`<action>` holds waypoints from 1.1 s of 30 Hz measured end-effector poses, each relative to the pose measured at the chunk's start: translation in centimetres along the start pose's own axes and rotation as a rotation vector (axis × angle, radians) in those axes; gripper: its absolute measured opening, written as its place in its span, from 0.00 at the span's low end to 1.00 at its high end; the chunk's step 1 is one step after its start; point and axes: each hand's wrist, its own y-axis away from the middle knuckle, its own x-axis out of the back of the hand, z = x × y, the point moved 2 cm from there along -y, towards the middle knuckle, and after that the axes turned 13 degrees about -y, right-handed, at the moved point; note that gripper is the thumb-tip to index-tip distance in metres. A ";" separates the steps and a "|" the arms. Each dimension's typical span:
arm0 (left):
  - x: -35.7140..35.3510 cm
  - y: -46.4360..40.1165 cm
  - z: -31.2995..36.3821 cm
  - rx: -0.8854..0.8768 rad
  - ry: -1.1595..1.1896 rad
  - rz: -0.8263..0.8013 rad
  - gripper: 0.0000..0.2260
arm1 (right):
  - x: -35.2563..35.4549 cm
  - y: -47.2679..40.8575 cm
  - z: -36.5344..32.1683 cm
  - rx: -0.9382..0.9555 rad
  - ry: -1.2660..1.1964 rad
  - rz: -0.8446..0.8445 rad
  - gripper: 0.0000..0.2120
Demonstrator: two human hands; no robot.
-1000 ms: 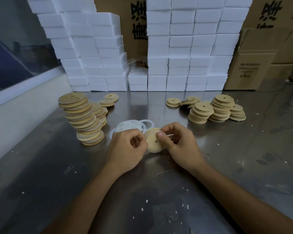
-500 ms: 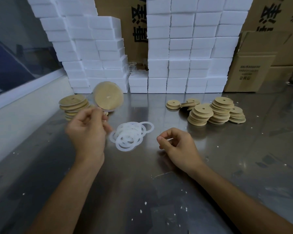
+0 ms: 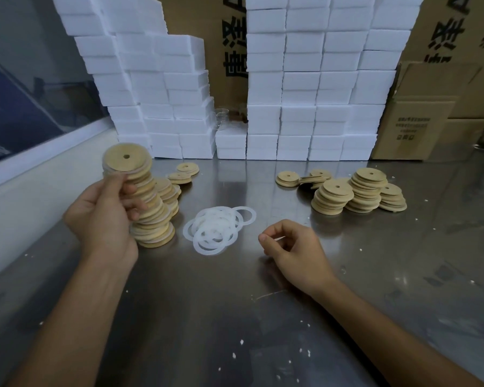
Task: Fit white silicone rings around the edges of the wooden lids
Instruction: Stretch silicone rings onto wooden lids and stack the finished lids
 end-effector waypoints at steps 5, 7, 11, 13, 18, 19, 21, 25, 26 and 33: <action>0.2 0.2 -0.6 -0.080 -0.062 0.037 0.10 | 0.1 0.1 -0.1 0.000 0.008 -0.001 0.04; 0.0 0.6 -0.7 -0.143 -0.104 0.045 0.10 | 0.0 0.1 -0.1 0.002 0.013 -0.001 0.04; -1.4 2.3 -1.6 -0.276 -0.248 -0.082 0.08 | 0.1 0.1 -0.1 0.001 0.013 -0.002 0.04; -2.2 3.3 -2.8 -0.405 -0.457 -0.231 0.06 | 0.1 0.1 0.0 0.004 0.015 -0.005 0.03; -3.4 5.1 -6.3 -0.626 -1.098 -0.605 0.12 | 0.1 0.0 0.1 0.017 -0.001 -0.003 0.04; -3.4 5.2 -6.6 -0.612 -1.121 -0.643 0.13 | 0.1 -0.1 0.1 0.018 -0.005 -0.004 0.04; -3.4 5.3 -6.6 -0.620 -1.157 -0.675 0.09 | 0.1 -0.2 0.1 0.026 -0.005 0.002 0.04; -3.5 5.2 -6.3 -0.679 -1.186 -0.676 0.04 | 0.8 -0.3 0.0 0.107 0.040 0.108 0.03; -3.5 5.2 -6.3 -0.688 -1.185 -0.668 0.05 | 1.2 -0.4 -0.1 0.148 0.063 0.152 0.02; -3.8 5.6 -5.9 -0.723 -1.073 -0.592 0.06 | 6.5 -3.4 0.5 0.253 0.336 0.529 0.31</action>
